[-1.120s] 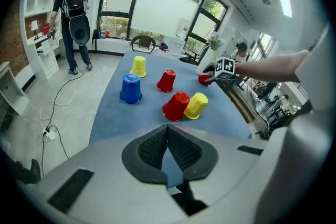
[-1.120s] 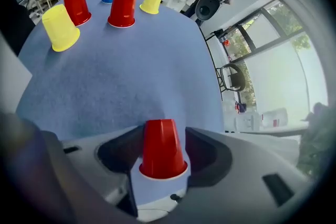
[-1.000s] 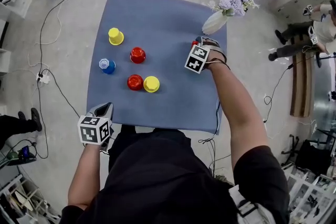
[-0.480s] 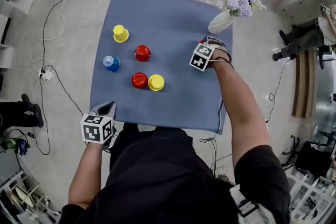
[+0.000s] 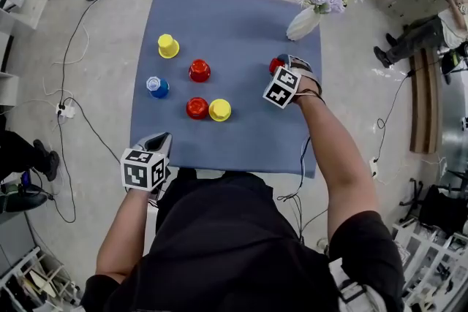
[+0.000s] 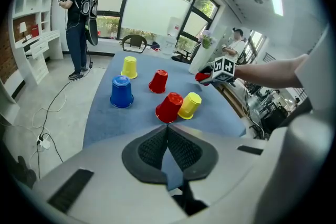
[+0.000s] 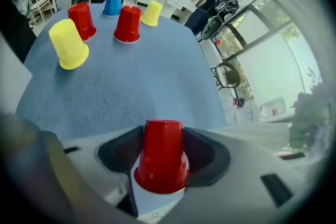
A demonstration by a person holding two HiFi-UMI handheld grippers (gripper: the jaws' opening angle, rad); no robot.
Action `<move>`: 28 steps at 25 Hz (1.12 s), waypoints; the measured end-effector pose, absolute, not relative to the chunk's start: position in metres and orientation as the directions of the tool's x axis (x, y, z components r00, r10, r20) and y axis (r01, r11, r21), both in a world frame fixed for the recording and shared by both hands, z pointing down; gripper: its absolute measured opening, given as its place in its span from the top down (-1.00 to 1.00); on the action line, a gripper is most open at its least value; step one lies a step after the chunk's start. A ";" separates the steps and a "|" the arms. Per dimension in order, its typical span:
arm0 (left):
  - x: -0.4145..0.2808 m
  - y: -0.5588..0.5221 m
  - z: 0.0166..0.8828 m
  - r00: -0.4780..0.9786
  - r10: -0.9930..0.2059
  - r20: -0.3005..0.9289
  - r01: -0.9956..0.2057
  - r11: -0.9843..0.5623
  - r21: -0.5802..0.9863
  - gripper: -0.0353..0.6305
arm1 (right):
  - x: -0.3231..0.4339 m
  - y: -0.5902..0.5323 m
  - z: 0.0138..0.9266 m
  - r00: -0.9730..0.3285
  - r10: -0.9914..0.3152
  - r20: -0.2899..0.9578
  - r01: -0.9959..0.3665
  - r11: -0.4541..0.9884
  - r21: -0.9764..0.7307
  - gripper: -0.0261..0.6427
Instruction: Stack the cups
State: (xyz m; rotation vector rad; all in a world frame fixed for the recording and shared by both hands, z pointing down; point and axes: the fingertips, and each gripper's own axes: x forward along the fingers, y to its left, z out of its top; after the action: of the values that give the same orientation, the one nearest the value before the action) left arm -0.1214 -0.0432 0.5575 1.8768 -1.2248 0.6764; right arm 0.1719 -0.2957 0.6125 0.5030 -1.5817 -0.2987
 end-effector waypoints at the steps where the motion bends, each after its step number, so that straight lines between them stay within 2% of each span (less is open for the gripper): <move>1: -0.120 -0.044 0.557 0.401 -0.503 0.765 -0.916 -0.244 0.319 0.88 | 0.167 -0.289 0.609 -0.042 -0.486 0.873 -0.179 0.863 0.472 0.22; 5: -0.111 -0.049 0.552 0.426 -0.498 0.755 -0.902 -0.291 0.317 0.88 | 0.152 -0.261 0.594 -0.162 -0.466 0.870 -0.399 0.837 0.374 0.22; 8: -0.107 -0.048 0.548 0.441 -0.491 0.751 -0.893 -0.321 0.315 0.88 | 0.143 -0.236 0.588 -0.228 -0.456 0.860 -0.501 0.812 0.298 0.22; 16: -0.099 -0.049 0.543 0.459 -0.488 0.742 -0.880 -0.366 0.303 0.88 | 0.130 -0.192 0.591 -0.306 -0.455 0.836 -0.607 0.770 0.197 0.22; 22: -0.096 -0.047 0.539 0.466 -0.486 0.739 -0.874 -0.384 0.299 0.88 | 0.118 -0.173 0.587 -0.421 -0.480 0.770 -0.739 0.673 0.016 0.22; 28: -0.098 -0.043 0.539 0.460 -0.488 0.742 -0.877 -0.381 0.294 0.88 | 0.104 -0.174 0.587 -0.515 -0.533 0.671 -0.802 0.576 -0.158 0.22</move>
State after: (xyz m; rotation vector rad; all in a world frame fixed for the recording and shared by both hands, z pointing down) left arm -0.0984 -0.0431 0.5389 2.0299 -1.1329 0.7316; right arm 0.1044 -0.1737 0.5871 1.0610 -2.2378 0.6184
